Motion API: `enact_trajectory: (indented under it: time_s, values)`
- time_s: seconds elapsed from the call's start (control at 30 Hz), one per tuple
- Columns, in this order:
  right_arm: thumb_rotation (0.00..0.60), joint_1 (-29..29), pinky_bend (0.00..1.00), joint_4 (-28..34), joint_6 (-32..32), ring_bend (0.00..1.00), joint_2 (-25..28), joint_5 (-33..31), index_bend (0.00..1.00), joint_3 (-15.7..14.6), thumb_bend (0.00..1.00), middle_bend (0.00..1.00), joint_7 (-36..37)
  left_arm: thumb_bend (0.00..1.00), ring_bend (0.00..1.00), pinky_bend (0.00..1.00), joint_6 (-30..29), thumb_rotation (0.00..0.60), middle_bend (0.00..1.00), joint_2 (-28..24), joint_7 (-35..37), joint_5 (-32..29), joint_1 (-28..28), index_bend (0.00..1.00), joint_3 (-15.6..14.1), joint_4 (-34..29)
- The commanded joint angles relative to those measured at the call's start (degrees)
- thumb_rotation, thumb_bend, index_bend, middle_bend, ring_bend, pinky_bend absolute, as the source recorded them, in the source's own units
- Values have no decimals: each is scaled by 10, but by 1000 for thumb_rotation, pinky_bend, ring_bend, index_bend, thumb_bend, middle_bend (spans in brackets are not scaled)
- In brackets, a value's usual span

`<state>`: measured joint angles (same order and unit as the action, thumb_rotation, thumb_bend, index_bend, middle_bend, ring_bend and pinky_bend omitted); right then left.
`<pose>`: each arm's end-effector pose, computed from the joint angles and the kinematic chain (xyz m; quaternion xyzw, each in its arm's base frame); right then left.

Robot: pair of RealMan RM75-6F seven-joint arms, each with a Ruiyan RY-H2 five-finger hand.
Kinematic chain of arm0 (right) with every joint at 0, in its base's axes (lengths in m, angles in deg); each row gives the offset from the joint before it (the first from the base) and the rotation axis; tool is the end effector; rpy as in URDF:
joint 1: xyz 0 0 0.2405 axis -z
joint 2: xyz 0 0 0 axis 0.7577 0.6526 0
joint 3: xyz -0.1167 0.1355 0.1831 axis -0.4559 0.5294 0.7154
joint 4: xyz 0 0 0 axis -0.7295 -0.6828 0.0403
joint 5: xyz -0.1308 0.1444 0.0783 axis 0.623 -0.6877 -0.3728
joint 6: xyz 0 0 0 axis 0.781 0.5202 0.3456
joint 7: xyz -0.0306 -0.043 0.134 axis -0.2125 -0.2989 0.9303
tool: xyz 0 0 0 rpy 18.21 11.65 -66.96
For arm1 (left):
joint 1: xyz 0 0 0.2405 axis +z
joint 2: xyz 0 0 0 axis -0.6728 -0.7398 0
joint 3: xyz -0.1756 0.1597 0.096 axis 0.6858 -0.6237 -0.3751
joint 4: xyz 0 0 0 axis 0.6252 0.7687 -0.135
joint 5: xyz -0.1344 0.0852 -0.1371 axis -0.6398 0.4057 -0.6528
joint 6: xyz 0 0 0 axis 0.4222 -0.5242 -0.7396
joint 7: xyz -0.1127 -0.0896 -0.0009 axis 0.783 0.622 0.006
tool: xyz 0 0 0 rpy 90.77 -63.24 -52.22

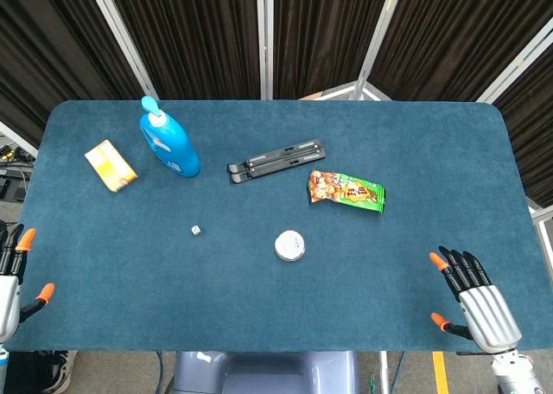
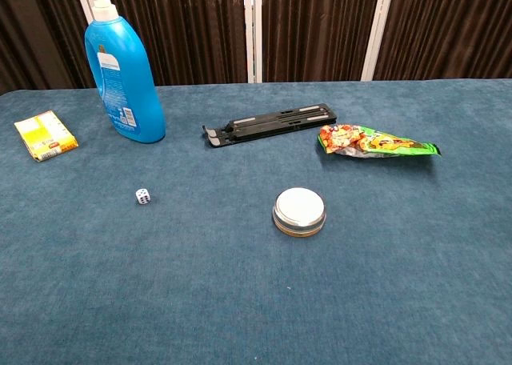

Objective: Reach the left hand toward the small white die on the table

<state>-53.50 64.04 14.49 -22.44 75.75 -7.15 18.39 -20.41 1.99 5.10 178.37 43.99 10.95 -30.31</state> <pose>-0.2973 -0.1494 0.1295 0.6635 -0.3724 0.4227 0.4924 -0.2961 0.1431 0.1463 -0.5796 -0.3101 -0.3716 0.6555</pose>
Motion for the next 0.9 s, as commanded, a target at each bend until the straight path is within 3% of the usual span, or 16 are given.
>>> enact_trajectory:
  time_s: [0.03,0.53,0.7,0.9]
  values:
    - [600,0,0,0,-1,0,0,0,0,0,80,0,0,231,0,0,1,600,0,0,0,0,0,0,0,0]
    - [600,2,0,4,4,0,4,-3,0,1,80,0,5,231,0,0,29,600,0,2,-8,0,-20,0,4,5]
    - [600,2,0,8,7,0,9,-4,0,3,80,0,12,231,0,0,81,600,0,-1,-24,-2,-60,30,18,12]
    - [600,0,0,10,3,0,12,-12,0,7,80,0,19,231,0,0,191,600,0,-7,-47,-29,-133,184,42,6]
